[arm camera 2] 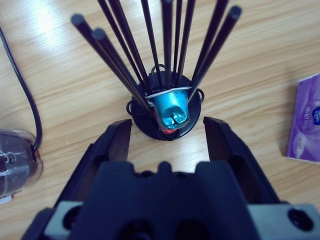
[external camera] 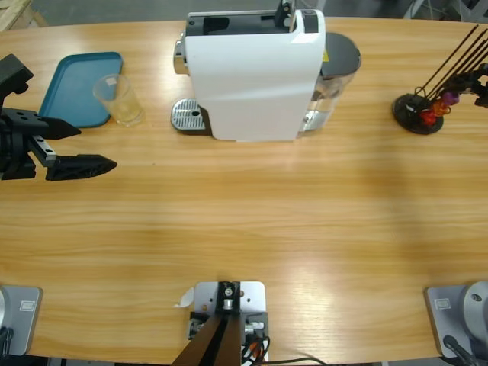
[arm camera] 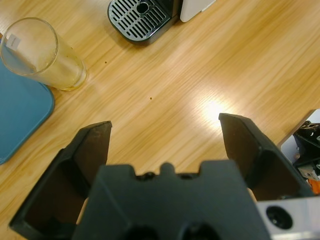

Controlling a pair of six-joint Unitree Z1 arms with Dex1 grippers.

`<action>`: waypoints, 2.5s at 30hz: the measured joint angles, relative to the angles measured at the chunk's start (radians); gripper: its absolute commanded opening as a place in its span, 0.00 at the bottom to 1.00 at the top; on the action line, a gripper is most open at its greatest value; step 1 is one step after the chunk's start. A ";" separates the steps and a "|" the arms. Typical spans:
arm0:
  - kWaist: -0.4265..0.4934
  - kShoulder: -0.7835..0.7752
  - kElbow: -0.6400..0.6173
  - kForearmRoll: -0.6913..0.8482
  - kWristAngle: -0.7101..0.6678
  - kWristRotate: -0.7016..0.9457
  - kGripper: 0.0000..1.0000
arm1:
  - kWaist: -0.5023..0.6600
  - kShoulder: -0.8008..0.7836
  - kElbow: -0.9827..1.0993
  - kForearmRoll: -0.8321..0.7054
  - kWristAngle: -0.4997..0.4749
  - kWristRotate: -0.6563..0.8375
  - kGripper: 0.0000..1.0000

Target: Pour coffee

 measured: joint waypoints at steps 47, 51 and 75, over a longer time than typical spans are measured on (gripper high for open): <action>0.000 0.000 0.001 -0.012 0.000 0.000 0.93 | -0.004 -0.081 -0.032 0.028 -0.046 -0.031 0.14; 0.000 0.000 0.002 -0.012 0.000 0.000 0.93 | -0.004 -0.085 -0.066 0.058 -0.046 -0.041 0.14; 0.000 0.002 0.002 -0.012 0.000 -0.002 0.93 | -0.004 -0.113 -0.269 0.251 -0.046 -0.075 0.14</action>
